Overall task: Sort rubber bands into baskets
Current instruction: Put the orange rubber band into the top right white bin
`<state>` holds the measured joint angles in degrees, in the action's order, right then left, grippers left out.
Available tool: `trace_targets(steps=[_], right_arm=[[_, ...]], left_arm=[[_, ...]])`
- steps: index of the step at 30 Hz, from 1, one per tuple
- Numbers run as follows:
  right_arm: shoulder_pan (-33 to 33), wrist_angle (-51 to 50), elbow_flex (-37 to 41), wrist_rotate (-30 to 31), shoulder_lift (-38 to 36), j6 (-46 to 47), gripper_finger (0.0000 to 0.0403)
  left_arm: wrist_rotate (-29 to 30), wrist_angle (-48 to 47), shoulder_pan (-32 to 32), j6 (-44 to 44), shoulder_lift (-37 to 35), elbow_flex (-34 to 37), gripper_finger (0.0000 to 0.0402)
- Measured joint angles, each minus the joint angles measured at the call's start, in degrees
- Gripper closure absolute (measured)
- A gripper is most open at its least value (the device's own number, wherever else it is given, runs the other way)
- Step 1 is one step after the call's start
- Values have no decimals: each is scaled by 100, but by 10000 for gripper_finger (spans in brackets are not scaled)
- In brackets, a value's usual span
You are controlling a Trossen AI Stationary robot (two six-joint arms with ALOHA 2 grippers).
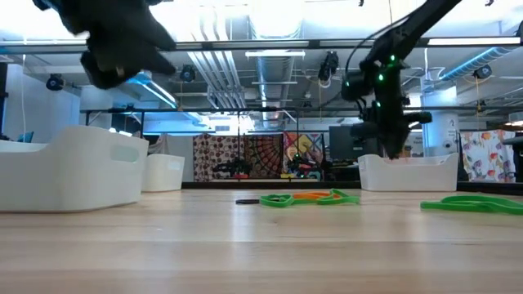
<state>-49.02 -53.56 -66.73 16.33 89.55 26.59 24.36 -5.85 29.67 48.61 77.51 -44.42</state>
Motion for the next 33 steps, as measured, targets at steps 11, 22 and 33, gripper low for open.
trace_targets(steps=[11, 22, 33], right_arm=[[-117, 185, 420, -7, -22, -132, 261], [2486, 309, 279, -347, -1416, -974, 257], [5504, 2771, 845, -673, -680, -1166, 294]], left_arm=[[-99, -925, 103, -253, -1246, -627, 287], [-86, -1227, 162, -1542, -2066, -1034, 287], [652, -1115, 164, -1761, -2229, -1035, 287]])
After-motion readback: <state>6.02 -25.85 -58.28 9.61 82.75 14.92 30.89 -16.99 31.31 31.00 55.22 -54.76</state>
